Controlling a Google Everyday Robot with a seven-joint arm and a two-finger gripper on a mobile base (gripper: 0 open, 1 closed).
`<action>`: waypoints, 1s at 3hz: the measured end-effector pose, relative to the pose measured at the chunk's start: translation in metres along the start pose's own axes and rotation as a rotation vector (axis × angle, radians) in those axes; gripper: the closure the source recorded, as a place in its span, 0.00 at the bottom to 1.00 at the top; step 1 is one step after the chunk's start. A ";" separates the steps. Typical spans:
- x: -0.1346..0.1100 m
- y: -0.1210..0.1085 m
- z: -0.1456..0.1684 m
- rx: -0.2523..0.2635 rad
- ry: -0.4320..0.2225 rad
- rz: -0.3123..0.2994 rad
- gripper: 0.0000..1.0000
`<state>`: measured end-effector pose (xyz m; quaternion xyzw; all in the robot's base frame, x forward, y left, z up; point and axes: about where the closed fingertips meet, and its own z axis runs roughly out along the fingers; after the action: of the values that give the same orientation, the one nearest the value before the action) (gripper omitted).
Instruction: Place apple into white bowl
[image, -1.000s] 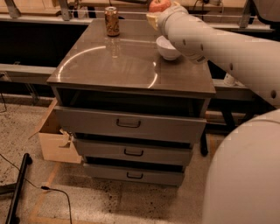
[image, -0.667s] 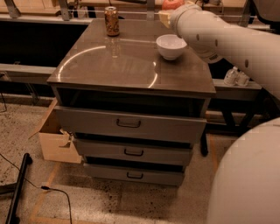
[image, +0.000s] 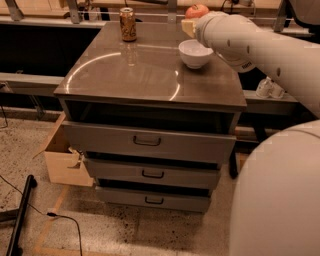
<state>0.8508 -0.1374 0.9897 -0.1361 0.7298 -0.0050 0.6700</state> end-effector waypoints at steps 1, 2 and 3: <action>0.013 0.000 0.020 -0.012 0.007 0.021 1.00; 0.029 -0.004 0.032 -0.005 0.030 0.042 1.00; 0.038 -0.013 0.031 0.027 0.049 0.055 0.85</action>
Offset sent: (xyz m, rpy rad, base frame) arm 0.0437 -0.0203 -0.0522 0.0486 0.0725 -0.0379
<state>0.8812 -0.1525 0.9517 -0.1067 0.7492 0.0001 0.6537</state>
